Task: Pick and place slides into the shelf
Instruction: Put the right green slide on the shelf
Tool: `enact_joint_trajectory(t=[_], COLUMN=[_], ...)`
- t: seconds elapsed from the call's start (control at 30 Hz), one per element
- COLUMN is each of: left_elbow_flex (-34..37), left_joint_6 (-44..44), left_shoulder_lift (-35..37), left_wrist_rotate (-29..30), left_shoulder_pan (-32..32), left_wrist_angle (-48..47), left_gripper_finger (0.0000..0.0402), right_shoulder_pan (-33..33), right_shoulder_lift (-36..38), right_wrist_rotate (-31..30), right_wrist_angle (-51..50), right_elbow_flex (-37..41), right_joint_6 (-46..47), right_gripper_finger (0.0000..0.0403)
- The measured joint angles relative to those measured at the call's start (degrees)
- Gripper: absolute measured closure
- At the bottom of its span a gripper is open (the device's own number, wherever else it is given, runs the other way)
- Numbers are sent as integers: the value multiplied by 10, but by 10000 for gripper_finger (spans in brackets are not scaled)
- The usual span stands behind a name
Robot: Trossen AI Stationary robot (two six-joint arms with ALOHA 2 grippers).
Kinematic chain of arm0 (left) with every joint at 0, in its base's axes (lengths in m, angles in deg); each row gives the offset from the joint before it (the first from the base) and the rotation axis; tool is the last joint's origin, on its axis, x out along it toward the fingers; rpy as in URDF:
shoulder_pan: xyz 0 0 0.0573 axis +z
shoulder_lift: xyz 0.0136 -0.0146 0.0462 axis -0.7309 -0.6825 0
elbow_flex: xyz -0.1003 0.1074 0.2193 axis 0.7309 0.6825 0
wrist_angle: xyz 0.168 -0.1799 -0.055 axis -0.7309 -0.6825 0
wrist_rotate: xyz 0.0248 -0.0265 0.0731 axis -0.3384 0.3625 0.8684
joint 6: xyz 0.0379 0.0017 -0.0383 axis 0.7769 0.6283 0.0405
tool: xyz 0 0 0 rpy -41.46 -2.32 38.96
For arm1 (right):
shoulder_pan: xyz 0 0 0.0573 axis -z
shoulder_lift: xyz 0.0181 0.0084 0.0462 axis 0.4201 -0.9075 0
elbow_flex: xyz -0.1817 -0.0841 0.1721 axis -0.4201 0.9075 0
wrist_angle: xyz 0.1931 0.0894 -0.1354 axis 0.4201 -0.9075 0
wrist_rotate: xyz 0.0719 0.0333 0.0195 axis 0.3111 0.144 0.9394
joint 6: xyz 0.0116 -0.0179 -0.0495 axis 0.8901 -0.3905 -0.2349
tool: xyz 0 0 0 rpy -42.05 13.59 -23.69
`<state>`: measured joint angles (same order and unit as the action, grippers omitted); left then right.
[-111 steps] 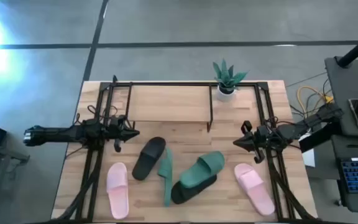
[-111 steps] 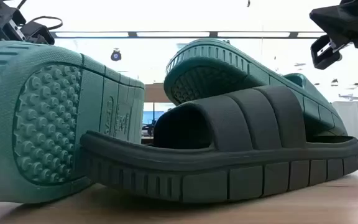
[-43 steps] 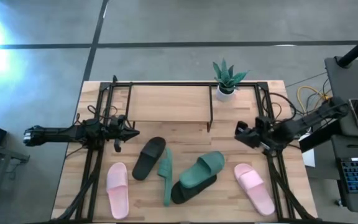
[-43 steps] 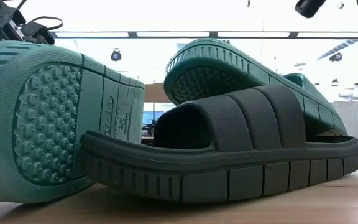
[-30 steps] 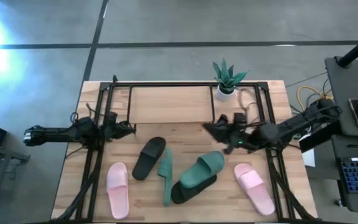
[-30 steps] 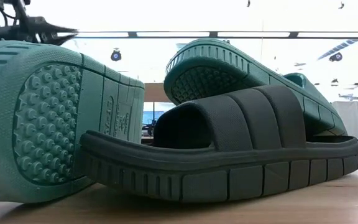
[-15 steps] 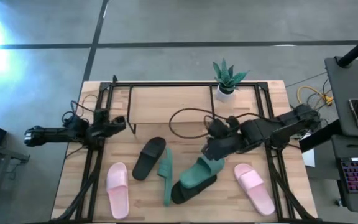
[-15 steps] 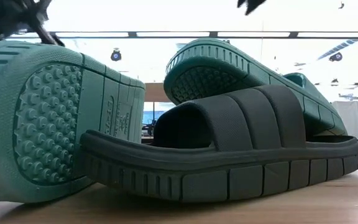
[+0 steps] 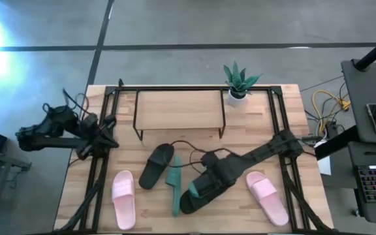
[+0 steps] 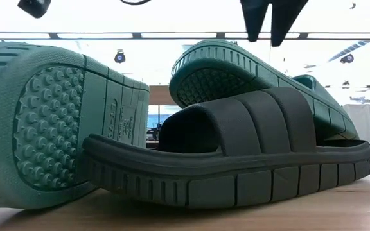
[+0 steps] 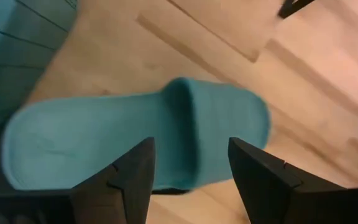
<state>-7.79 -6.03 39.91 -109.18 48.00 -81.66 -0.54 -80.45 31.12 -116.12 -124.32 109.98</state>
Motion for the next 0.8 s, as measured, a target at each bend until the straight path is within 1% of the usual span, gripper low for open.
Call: enact_joint_trajectory(t=[0.07, 0.13, 0.17, 0.23, 0.33, 0.4, 0.47, 0.57, 0.7, 0.8], left_elbow_flex=[-44, -78, -92, -115, -147, -165, -181, -186, -189, -188], left_joint_6=[50, 84, 98, 123, 138, 154, 168, 172, 170, 169], left_shoulder_lift=[-27, -49, -58, -68, -78, -79, -77, -70, -58, -56], left_wrist_rotate=[38, 88, 106, 119, 119, 122, 137, 168, 186, 198], left_shoulder_pan=[0, 0, 0, 0, 0, 0, 0, 0, 0, 0], left_wrist_angle=[-98, -155, -169, -180, -181, -194, -211, -214, -211, -213], left_gripper_finger=[402, 402, 402, 402, 402, 402, 402, 402, 402, 402], right_shoulder_pan=[4, 11, 15, 22, 29, 30, 29, 29, 30, 30], right_shoulder_lift=[-19, -32, -37, -46, -57, -59, -59, -53, -38, -26], right_wrist_rotate=[11, 28, 37, 60, 105, 122, 129, 138, 141, 137], right_wrist_angle=[0, 1, 0, -2, -1, -1, -1, 0, -1, -1], right_elbow_flex=[-19, -30, -32, -31, -21, -13, -4, 4, 3, 6], right_joint_6=[13, 25, 29, 30, 10, -3, -8, -7, -12, -41], right_gripper_finger=[207, 209, 210, 215, 222, 226, 226, 227, 227, 227])
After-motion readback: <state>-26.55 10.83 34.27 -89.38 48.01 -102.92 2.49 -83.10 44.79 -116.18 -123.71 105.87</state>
